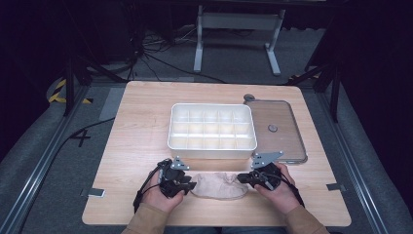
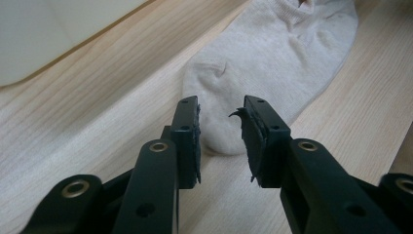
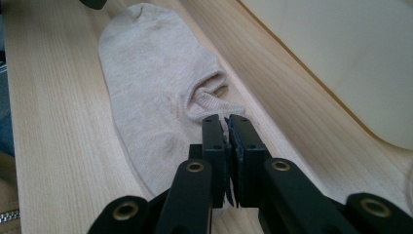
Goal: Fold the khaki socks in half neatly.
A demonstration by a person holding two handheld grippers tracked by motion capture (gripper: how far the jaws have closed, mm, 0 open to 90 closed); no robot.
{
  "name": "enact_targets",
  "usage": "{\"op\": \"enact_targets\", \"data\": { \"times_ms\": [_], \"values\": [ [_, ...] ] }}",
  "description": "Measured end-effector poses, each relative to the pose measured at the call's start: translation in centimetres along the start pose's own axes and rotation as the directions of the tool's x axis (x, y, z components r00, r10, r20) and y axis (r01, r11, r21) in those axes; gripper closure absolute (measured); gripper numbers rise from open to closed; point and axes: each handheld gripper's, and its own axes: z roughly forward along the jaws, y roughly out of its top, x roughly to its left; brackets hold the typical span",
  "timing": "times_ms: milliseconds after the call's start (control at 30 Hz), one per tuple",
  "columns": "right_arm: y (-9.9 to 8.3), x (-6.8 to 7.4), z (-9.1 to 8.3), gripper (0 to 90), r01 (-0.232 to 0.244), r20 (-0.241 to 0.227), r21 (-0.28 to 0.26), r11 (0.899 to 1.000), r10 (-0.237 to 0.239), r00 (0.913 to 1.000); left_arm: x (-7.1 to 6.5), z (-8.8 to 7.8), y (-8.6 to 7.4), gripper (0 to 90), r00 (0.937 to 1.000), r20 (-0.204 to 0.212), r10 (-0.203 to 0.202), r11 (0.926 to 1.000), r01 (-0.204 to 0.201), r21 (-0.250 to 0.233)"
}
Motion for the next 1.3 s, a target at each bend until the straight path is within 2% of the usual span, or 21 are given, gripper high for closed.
{"op": "enact_targets", "data": {
  "times_ms": [133,200,300,467,567,667,700,800,967,1100,1300],
  "values": [
    [0.3,0.2,0.0,85.8,0.013,-0.005,0.003,1.0,-0.013,0.9999,0.1,-0.2,0.3,66.5,0.9998,0.017,-0.013,0.9992,0.012,0.038],
    [0.4,0.3,0.0,85.8,0.008,-0.009,0.01,1.0,-0.008,0.9999,0.0,-0.3,0.6,65.3,1.0,0.004,-0.006,0.9984,0.006,0.056],
    [0.8,0.3,-0.2,85.6,0.004,-0.017,0.026,1.0,-0.003,0.9998,0.0,-0.5,0.9,63.2,0.9996,-0.001,-0.028,0.9949,0.028,0.097],
    [1.9,1.0,-0.4,86.4,0.019,-0.019,0.04,0.999,-0.018,0.9997,-0.2,-0.6,1.0,63.8,0.9984,-0.043,-0.037,0.9914,0.042,0.124],
    [2.2,1.3,-0.2,86.7,0.02,-0.024,0.05,0.999,-0.019,0.9995,-0.2,-0.6,1.2,63.4,0.9958,-0.067,-0.063,0.9896,0.071,0.125],
    [2.8,1.7,0.2,87.0,0.019,-0.034,0.057,0.998,-0.017,0.9993,0.0,-0.3,1.5,61.8,0.9898,-0.088,-0.113,0.9828,0.124,0.137],
    [3.1,1.9,0.5,87.0,0.016,-0.041,0.061,0.998,-0.013,0.9991,0.1,0.0,1.7,61.2,0.9893,-0.082,-0.12,0.9797,0.132,0.151],
    [3.5,2.3,1.0,87.0,0.021,-0.05,0.067,0.998,-0.018,0.9986,0.2,0.3,1.6,60.1,0.9894,-0.069,-0.128,0.9769,0.137,0.163],
    [4.0,3.0,2.1,86.2,0.026,-0.064,0.082,0.996,-0.021,0.9977,0.7,0.3,1.4,61.5,0.9836,-0.065,-0.168,0.9722,0.176,0.154],
    [4.1,3.4,2.8,86.0,0.034,-0.065,0.1,0.994,-0.027,0.9975,0.6,0.8,1.4,63.2,0.9815,-0.072,-0.178,0.9686,0.187,0.164],
    [4.1,3.9,3.7,86.5,0.046,-0.073,0.122,0.991,-0.038,0.9966,0.5,1.6,1.5,64.4,0.982,-0.068,-0.176,0.9633,0.186,0.193]
  ]
}}
